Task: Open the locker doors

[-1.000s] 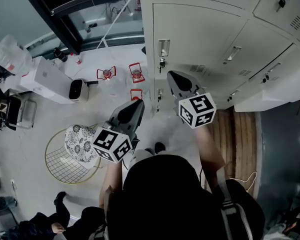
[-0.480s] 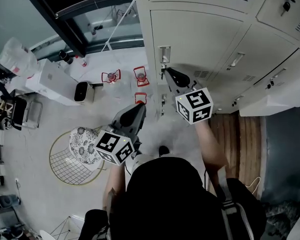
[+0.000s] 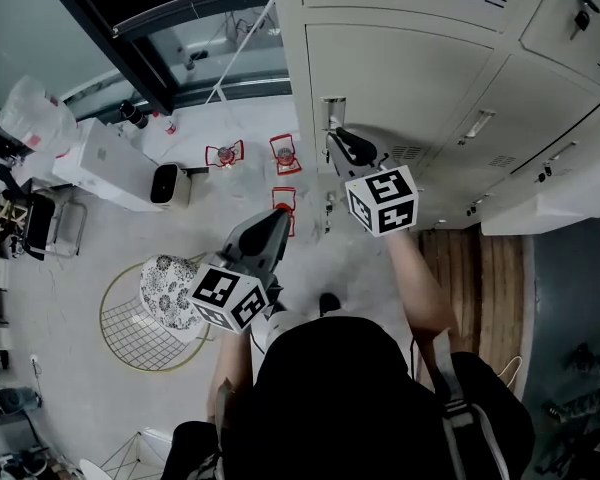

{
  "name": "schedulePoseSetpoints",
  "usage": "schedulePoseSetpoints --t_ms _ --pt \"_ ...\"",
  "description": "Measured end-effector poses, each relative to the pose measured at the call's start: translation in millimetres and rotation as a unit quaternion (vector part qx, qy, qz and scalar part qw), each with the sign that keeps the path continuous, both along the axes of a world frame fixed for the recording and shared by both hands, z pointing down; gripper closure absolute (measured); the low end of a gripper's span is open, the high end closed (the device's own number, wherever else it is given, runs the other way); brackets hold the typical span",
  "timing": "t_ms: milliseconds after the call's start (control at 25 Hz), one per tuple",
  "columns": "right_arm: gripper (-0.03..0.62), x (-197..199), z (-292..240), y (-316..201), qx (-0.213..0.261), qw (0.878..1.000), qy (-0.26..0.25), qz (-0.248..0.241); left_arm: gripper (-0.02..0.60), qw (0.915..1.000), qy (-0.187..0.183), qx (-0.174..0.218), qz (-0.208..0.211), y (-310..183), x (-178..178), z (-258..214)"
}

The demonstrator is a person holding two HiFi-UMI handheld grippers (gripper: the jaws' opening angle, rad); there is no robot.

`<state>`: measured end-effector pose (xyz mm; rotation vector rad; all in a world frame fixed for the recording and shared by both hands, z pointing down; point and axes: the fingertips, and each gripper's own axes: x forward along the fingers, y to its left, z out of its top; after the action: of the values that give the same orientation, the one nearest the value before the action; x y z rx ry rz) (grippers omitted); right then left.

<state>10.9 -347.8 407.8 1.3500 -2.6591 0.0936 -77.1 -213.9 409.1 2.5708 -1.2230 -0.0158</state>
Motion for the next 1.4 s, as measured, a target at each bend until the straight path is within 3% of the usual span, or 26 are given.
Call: schedulePoseSetpoints --t_ms 720,1400 --pt "0.53 -11 5 -28 0.003 1.0 0.015 0.016 0.563 0.9998 -0.004 -0.005 -0.016 -4 -10 4" --pt "0.538 -12 0 -19 0.007 0.999 0.026 0.024 0.563 0.9998 -0.003 -0.006 -0.018 6 -14 7"
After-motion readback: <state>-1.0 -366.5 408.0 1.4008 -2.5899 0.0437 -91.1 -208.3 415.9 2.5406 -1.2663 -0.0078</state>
